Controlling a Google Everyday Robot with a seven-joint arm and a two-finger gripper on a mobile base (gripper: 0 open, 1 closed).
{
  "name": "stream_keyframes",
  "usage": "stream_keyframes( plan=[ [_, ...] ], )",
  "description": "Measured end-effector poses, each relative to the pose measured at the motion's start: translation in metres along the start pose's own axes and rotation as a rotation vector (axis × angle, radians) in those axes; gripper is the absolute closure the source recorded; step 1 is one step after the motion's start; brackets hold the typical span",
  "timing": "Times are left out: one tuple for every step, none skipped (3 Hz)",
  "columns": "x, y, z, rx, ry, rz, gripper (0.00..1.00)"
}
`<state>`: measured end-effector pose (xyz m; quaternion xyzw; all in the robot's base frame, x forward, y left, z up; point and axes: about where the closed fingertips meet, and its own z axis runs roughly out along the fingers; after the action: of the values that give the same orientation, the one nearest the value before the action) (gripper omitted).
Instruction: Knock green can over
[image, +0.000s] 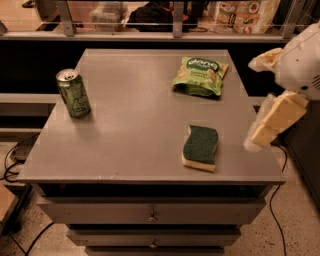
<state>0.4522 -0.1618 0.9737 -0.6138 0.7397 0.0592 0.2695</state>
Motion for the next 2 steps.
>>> stream_keyframes(
  plan=[
    [-0.050,0.001,0.024,-0.051,-0.179,-0.037,0.00],
    [-0.104,0.001,0.049,-0.121,-0.319,-0.072,0.00]
  ],
)
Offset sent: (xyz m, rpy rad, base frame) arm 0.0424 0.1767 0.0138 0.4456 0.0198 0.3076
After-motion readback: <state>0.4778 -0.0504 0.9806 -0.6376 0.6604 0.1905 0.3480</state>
